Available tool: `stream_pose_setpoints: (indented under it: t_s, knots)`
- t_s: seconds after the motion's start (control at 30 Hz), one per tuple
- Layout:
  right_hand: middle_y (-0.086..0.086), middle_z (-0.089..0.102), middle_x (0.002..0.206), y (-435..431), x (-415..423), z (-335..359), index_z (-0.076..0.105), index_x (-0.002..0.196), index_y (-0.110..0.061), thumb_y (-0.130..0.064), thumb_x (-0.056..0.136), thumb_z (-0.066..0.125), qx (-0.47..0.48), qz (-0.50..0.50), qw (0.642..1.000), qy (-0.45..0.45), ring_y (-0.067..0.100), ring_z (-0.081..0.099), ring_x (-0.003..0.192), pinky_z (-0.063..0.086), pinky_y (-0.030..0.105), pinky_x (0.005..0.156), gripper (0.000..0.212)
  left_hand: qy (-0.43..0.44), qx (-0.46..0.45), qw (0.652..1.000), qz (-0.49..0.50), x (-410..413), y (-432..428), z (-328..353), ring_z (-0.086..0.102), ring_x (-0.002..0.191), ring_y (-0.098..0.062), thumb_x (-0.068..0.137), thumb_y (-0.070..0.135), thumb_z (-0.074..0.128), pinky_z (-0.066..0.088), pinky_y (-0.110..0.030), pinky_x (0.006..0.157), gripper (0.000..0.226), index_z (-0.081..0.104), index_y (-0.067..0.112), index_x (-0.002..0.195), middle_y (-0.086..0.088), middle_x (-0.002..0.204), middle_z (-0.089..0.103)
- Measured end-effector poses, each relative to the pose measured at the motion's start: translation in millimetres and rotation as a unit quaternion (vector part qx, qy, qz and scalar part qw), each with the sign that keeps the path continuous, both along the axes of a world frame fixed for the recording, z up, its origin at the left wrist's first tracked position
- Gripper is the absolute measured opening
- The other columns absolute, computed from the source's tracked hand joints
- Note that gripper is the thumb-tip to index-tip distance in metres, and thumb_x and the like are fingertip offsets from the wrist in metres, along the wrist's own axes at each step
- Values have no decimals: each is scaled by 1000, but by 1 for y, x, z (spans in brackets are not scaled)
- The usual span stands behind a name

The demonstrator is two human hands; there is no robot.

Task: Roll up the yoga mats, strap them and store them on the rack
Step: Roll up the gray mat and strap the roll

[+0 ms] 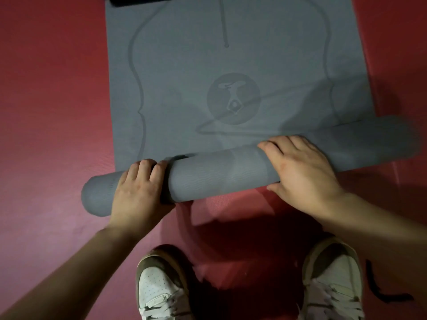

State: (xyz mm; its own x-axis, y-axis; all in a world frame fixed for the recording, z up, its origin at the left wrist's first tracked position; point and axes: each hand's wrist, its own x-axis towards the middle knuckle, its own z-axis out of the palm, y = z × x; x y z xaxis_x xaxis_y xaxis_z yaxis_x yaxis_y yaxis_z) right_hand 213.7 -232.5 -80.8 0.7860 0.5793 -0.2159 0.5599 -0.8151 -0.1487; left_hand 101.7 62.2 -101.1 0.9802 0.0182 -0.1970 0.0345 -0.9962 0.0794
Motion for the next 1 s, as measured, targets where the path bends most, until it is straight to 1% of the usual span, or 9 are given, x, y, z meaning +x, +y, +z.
stream_pose_setpoints:
  t_s: [0.1,0.2,0.37,0.47,0.57,0.7,0.83,0.93,1.0]
  knots:
    - [3,59,112,-3,-7,4,55,125,-19,-38,46,89,-13,4,1000,16,29,55,101,49,40,90,88,12,-21,1000,-1,-10,-1,3,53,87,-34,43,32,92,48,-48,74,85,60,6,117,-11,102,53]
    - [1,59,110,-9,-25,4,55,124,-22,-43,43,87,-26,0,999,48,27,55,101,50,39,88,89,38,-48,998,-13,-29,-2,4,55,87,-32,38,37,94,49,-47,75,93,58,10,119,-7,101,53]
    - [3,59,104,-12,-40,2,54,120,-17,-41,36,89,-21,-26,998,59,28,57,95,49,39,85,95,30,-84,996,-15,-41,5,0,57,90,-29,43,41,91,45,-42,81,91,54,12,121,-5,104,56]
    - [3,58,107,-11,-36,1,52,116,-19,-43,41,87,-20,-18,997,69,28,57,98,47,39,88,86,49,-106,993,-21,-34,9,2,59,89,-30,37,41,95,50,-44,76,94,50,17,116,-4,103,58]
    - [5,50,126,-14,-35,2,53,120,-21,-45,48,84,-7,-30,998,61,29,49,114,44,41,96,83,69,-124,990,-19,-24,14,5,55,98,-29,37,43,95,49,-46,81,95,47,24,118,-2,112,54]
    - [3,46,116,-11,-34,6,57,118,-22,-48,50,81,-8,-36,998,44,28,44,106,46,41,85,76,55,-139,989,2,-23,13,9,43,101,-27,38,40,97,47,-48,85,96,51,25,121,-2,117,45]
    - [0,50,113,-10,-30,10,53,122,-21,-48,53,80,-15,-26,998,47,24,46,104,50,39,83,79,31,-163,986,6,-29,14,10,49,97,-24,45,38,98,46,-43,82,90,58,20,125,2,109,51]
    - [-1,51,112,-9,-26,13,47,124,-21,-47,54,80,-8,-24,998,52,23,47,104,51,37,81,82,24,-171,985,7,-27,16,11,52,96,-23,49,40,96,44,-37,80,89,56,18,125,1,106,56]
    - [-3,50,112,-8,-24,15,49,121,-23,-47,56,78,-9,-20,998,57,22,47,105,52,37,80,75,32,-182,983,1,-23,19,12,53,95,-23,51,51,90,43,-34,79,86,53,21,123,2,106,57]
